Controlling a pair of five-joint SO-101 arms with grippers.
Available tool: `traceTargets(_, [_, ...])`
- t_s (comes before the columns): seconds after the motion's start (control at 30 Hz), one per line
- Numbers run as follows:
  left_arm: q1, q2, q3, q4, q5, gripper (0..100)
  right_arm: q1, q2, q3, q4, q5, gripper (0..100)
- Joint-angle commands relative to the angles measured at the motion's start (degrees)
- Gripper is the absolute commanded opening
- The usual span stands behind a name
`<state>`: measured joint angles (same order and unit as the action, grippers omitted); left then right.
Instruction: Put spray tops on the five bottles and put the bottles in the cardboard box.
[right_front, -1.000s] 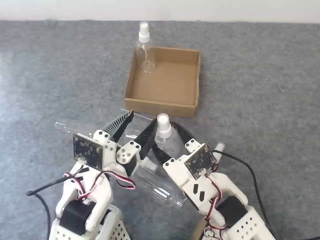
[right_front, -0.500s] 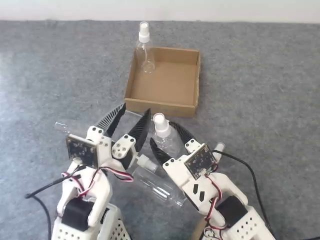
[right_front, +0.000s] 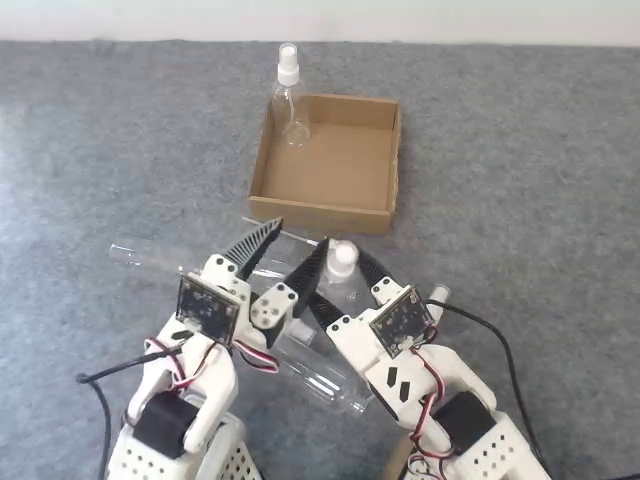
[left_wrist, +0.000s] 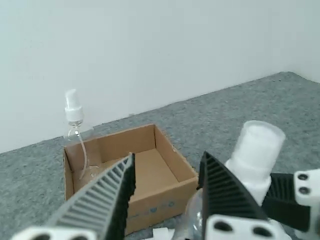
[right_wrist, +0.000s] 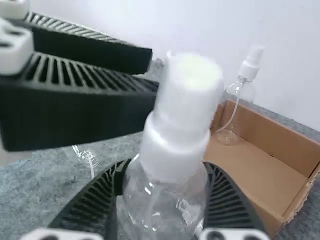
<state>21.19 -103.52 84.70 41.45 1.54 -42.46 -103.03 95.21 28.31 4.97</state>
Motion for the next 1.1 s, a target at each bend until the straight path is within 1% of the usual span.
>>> traceTargets(0.0, [2.1, -0.9, -1.3, 1.2, -0.9, 19, 0.3, -1.0, 1.2, -0.2, -0.4, 8.6])
traceTargets(0.27, [1.8, -1.0, -2.1, 1.3, -0.9, 19, 0.4, -1.0, 1.2, 1.0, -0.4, 8.6])
traceTargets(0.4, [-0.7, -1.0, -3.0, 1.1, -0.9, 16, 0.4, -1.0, 1.2, 2.9, -0.4, 8.6])
traceTargets(0.53, [-3.7, -1.0, -4.4, 0.2, -0.9, 15, 0.5, -1.0, 1.2, 3.0, -0.4, 8.6])
traceTargets(0.77, [-4.9, -1.0, -7.7, 0.1, -1.0, 15, 4.7, -1.0, 1.2, 3.0, -0.4, 8.6])
traceTargets(0.83, [-5.5, -1.0, -8.2, 0.4, -2.7, 15, 5.1, -1.0, 1.2, 3.0, -0.4, 8.6])
traceTargets(0.9, [-7.0, -1.0, -8.0, 0.4, -4.6, 15, 5.1, -1.0, 1.2, 3.0, -0.4, 8.6])
traceTargets(1.07, [-14.6, -1.0, -7.8, 1.8, -3.6, 15, 5.1, -0.9, 1.2, 3.1, -0.4, 8.6])
